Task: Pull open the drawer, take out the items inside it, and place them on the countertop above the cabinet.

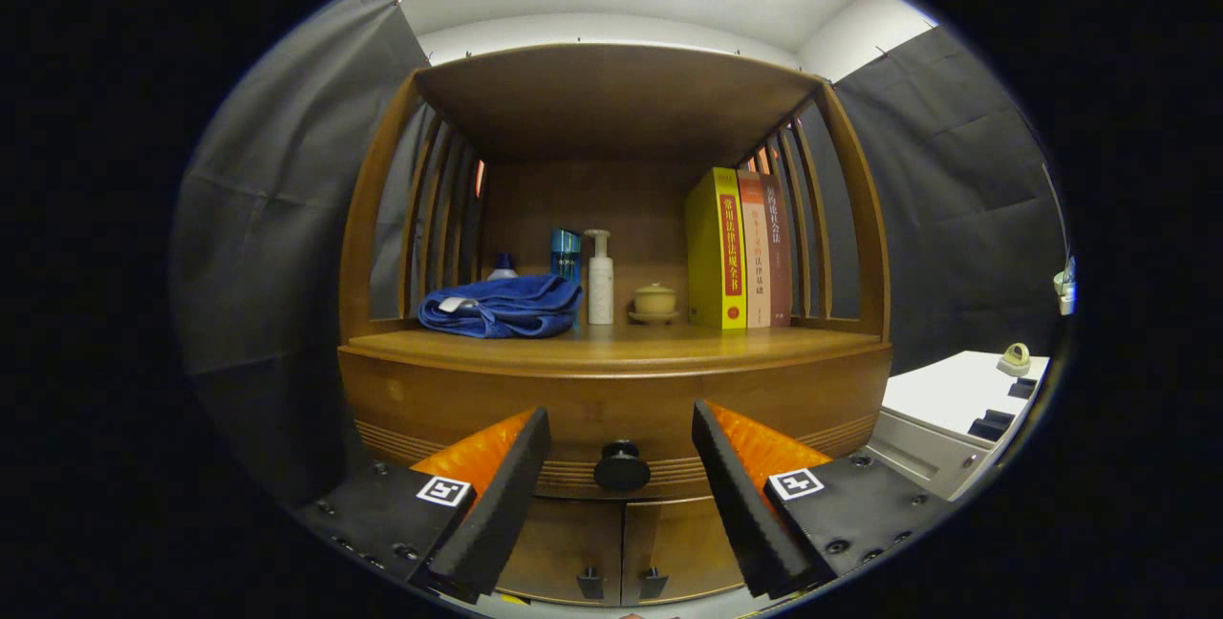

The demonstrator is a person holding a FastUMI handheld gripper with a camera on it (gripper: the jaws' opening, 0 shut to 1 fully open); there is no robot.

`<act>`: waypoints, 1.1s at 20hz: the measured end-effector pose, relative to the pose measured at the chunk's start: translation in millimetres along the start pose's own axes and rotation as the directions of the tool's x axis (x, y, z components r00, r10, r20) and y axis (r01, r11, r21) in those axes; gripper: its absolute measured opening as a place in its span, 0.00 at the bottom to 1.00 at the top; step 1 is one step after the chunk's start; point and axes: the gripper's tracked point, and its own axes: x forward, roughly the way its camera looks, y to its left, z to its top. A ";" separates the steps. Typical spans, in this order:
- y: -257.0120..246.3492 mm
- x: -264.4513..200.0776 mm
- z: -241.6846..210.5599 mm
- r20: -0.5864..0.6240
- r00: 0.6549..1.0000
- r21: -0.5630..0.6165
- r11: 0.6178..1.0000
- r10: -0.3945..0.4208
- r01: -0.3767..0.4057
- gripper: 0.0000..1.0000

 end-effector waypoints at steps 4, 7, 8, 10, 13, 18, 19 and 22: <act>2.6 29.6 -27.2 -0.051 0.999 -0.026 1.000 0.007 -0.008 0.97; 5.0 35.0 -41.3 -0.075 0.997 -0.032 0.999 0.001 -0.004 0.97; 5.4 38.2 -44.1 -0.073 0.997 -0.037 0.999 -0.001 -0.002 0.97; 4.8 42.2 -45.3 -0.073 0.997 -0.032 0.999 -0.008 0.005 0.96; -2.3 51.7 -48.9 -0.093 0.995 0.013 1.000 -0.024 0.025 0.84; -0.2 55.3 -53.5 -0.098 0.995 0.031 0.999 0.012 -0.009 0.62; 0.0 53.9 -53.5 -0.105 0.994 0.036 0.999 0.011 -0.007 0.57; 0.2 50.9 -52.7 -0.139 0.990 0.037 0.999 0.006 -0.001 0.42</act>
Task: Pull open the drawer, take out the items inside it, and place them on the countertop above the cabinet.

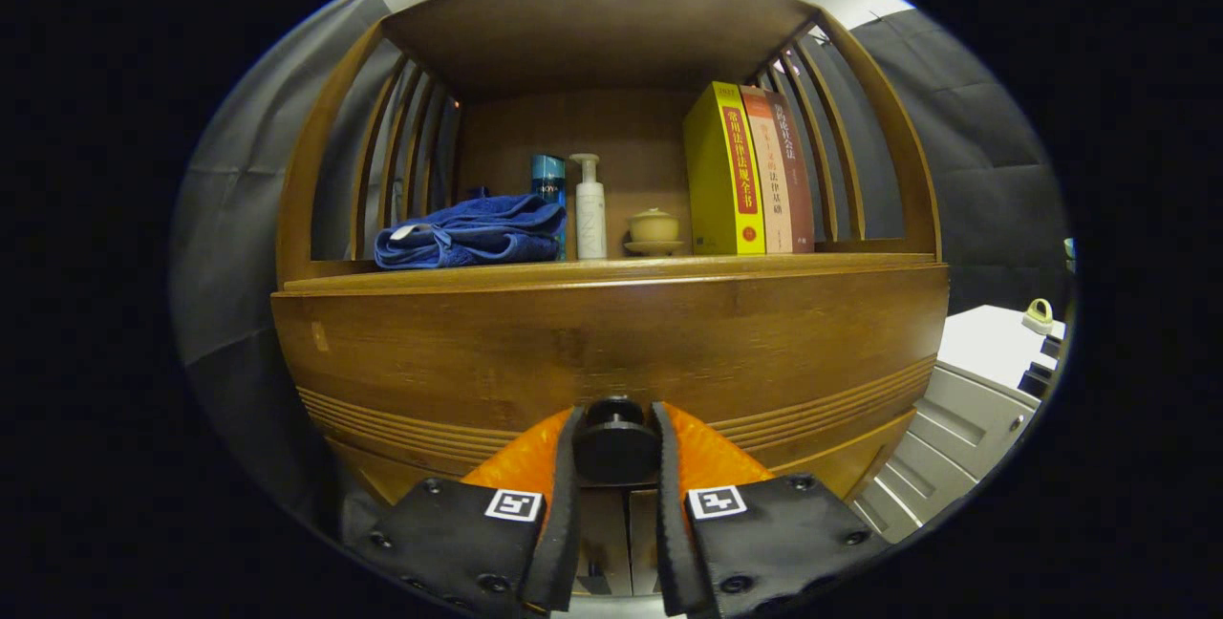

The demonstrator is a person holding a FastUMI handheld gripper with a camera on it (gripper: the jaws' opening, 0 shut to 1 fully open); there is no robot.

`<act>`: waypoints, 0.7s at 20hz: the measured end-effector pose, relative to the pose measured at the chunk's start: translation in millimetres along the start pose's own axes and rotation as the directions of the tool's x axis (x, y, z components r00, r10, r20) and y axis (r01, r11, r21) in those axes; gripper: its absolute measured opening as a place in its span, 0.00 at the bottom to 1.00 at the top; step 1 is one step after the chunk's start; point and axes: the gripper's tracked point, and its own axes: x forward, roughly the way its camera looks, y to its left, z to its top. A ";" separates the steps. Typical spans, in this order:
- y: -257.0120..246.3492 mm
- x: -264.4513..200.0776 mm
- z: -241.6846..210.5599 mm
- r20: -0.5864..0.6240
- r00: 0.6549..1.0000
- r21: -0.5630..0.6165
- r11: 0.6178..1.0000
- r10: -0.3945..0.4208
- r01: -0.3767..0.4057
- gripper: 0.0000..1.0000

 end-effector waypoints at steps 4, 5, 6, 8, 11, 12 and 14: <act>-0.1 -4.4 -2.8 -0.027 1.000 0.029 1.000 -0.001 0.002 0.37; -0.6 -9.1 -2.7 -0.030 1.000 0.040 0.999 -0.001 0.002 0.37; -1.0 -15.5 -3.2 -0.032 0.999 0.042 0.999 -0.001 0.002 0.37; -2.6 -33.6 -4.9 -0.039 0.999 0.041 0.999 -0.001 0.003 0.37; -3.9 -64.8 -8.2 -0.040 0.999 0.059 0.998 0.001 0.001 0.37; -4.4 -74.9 -9.0 -0.037 0.999 0.051 0.999 0.002 0.000 0.37; -5.5 -94.9 -10.7 -0.034 0.999 0.027 1.000 0.004 -0.003 0.37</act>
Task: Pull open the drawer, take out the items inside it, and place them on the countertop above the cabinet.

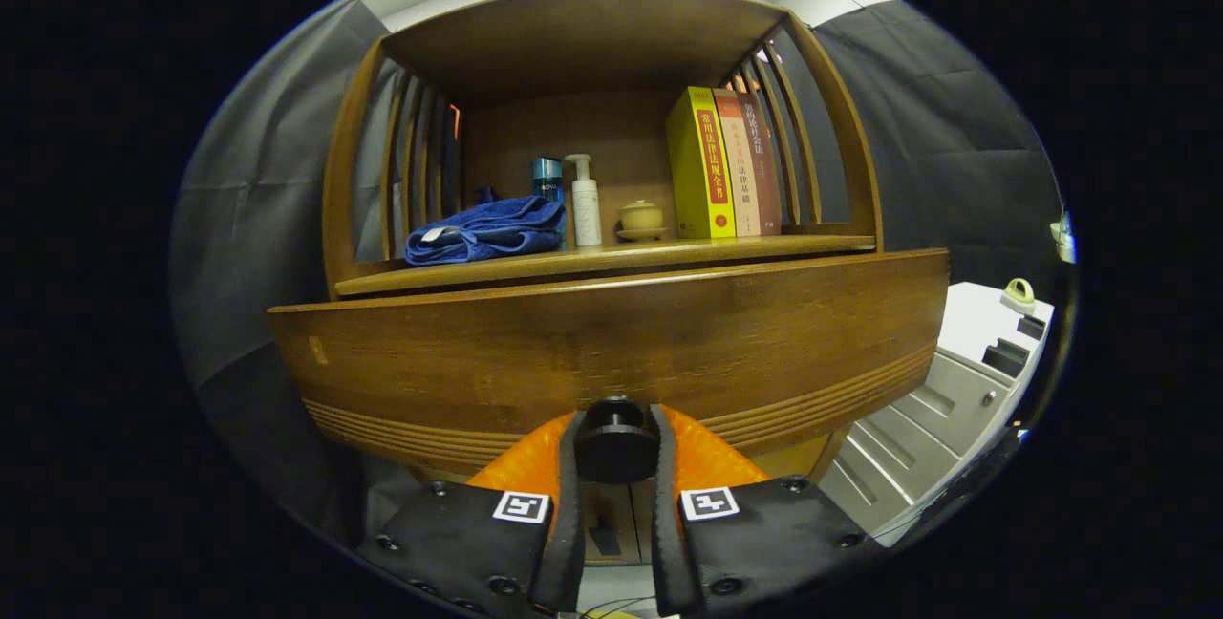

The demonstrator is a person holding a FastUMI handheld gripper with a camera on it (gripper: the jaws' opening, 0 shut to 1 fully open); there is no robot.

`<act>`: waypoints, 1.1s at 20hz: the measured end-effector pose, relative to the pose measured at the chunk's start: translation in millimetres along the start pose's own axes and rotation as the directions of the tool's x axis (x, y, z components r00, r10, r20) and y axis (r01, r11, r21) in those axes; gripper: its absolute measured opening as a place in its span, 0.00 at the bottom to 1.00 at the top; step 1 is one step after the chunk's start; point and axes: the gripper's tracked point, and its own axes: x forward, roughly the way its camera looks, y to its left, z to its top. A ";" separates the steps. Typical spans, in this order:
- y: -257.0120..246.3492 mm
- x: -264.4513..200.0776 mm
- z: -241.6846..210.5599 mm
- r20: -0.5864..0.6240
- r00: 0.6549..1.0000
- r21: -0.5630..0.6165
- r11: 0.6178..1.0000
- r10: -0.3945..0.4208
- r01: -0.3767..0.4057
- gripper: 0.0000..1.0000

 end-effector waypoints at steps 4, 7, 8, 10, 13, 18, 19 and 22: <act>-1.8 -35.4 -5.4 -0.017 1.000 0.020 1.000 0.004 -0.004 0.37; -2.4 -57.1 -8.5 -0.030 1.000 0.033 0.999 0.004 -0.003 0.36; -2.7 -63.0 -8.4 -0.030 1.000 0.038 0.999 0.003 -0.002 0.36; -4.7 -73.1 -9.5 -0.035 0.999 0.028 1.000 0.007 -0.006 0.36; -4.3 -78.2 -12.7 -0.037 0.999 0.018 1.000 0.008 -0.007 0.36; -5.8 -81.0 -22.7 -0.037 0.999 0.015 1.000 0.012 -0.012 0.37; -6.0 -80.1 -25.1 -0.049 0.999 0.013 1.000 0.011 -0.010 0.37; -5.9 -82.2 -23.4 -0.016 1.000 0.001 1.000 0.010 -0.010 0.36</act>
